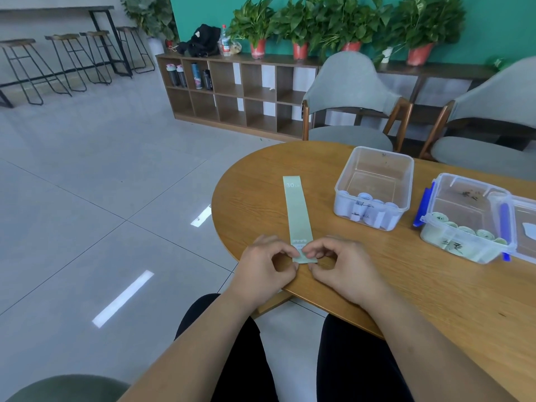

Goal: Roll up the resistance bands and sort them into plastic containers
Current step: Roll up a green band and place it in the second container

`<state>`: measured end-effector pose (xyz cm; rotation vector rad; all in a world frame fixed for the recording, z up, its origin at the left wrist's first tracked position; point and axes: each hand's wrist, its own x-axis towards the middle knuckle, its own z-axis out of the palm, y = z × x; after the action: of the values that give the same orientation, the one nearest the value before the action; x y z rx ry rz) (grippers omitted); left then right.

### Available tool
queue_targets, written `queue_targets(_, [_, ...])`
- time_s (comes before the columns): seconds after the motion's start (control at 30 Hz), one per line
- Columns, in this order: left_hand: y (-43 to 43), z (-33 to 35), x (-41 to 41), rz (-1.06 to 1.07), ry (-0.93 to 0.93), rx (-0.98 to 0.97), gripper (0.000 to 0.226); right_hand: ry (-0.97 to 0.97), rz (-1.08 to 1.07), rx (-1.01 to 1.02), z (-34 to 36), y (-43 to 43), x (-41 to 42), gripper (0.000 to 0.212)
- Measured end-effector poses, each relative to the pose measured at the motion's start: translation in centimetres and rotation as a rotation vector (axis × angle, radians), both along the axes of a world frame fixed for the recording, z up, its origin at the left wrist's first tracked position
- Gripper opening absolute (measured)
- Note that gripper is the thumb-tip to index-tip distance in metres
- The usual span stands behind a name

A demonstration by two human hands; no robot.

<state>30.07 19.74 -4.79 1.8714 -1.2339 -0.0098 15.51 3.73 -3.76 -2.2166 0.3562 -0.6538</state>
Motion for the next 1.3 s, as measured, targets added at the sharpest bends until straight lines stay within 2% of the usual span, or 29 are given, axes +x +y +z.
queue_targets(0.37, [0.1, 0.0, -0.24, 0.013, -0.002, -0.036, 0.017, -0.025, -0.023, -0.066, 0.19, 0.16, -0.3, 0.033])
queue_targets(0.53, [0.03, 0.01, -0.35, 0.04, 0.023, -0.05, 0.015, 0.006, -0.094, -0.164, -0.05, -0.09, -0.13, 0.029])
queue_targets(0.97, [-0.02, -0.27, -0.34, 0.039, -0.033, -0.064, 0.019, 0.009, -0.074, -0.128, -0.27, -0.14, -0.13, 0.027])
queue_targets(1.3, [-0.04, -0.15, -0.48, 0.063, -0.006, -0.063, 0.015, 0.019, -0.088, -0.192, -0.68, -0.33, 0.04, 0.02])
